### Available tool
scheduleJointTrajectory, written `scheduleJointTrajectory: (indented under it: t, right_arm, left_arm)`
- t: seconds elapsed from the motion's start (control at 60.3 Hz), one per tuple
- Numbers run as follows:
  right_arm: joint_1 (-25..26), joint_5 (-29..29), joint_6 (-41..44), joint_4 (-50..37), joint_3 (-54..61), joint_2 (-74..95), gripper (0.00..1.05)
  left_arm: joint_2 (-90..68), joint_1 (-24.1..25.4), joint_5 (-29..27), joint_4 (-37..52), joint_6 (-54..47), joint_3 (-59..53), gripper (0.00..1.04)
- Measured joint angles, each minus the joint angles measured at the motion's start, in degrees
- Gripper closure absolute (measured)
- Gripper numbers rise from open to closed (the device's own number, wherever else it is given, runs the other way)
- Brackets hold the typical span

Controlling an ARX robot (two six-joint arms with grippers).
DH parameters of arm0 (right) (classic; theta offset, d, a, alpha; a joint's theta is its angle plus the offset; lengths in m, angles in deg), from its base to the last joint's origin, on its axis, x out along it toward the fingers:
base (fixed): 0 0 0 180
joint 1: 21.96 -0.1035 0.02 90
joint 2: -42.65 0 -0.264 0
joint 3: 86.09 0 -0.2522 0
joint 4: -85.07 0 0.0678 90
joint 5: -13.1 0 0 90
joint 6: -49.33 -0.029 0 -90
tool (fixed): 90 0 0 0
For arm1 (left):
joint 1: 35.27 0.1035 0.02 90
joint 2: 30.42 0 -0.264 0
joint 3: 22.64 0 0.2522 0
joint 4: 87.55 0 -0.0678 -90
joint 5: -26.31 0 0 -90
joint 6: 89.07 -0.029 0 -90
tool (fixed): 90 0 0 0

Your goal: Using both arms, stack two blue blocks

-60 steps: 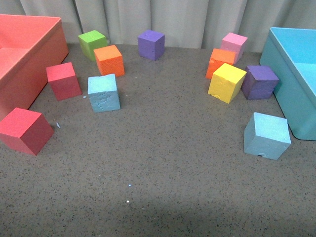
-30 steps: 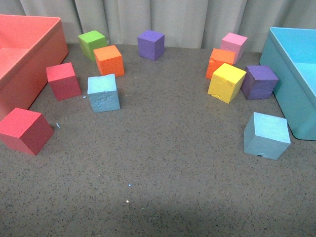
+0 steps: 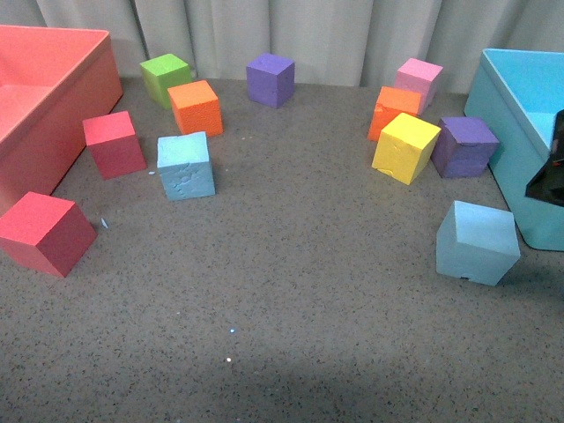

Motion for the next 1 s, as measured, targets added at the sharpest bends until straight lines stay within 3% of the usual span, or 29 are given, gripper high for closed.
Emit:
scheduleJointTrajectory:
  t: [0.133,0.464,0.713,0.995]
  right_arm:
    - [-0.8,-0.5,-2.5,5.5,-6.6,8.4,0.09]
    - [-3.4,-0.5,-3.2,7.8,-15.1,18.2,0.09]
    - [-3.9,-4.2,-1.5,11.1,-20.3,24.9,0.09]
    - [-4.1,-2.8,0.8,12.3,-22.9,29.6,0.09]
  left_arm:
    - [0.0,0.0,0.0,0.0,0.0,0.0,0.07]
    - [0.0,0.0,0.0,0.0,0.0,0.0,0.07]
    - [0.0,0.0,0.0,0.0,0.0,0.0,0.07]
    - [0.0,0.0,0.0,0.0,0.0,0.0,0.07]
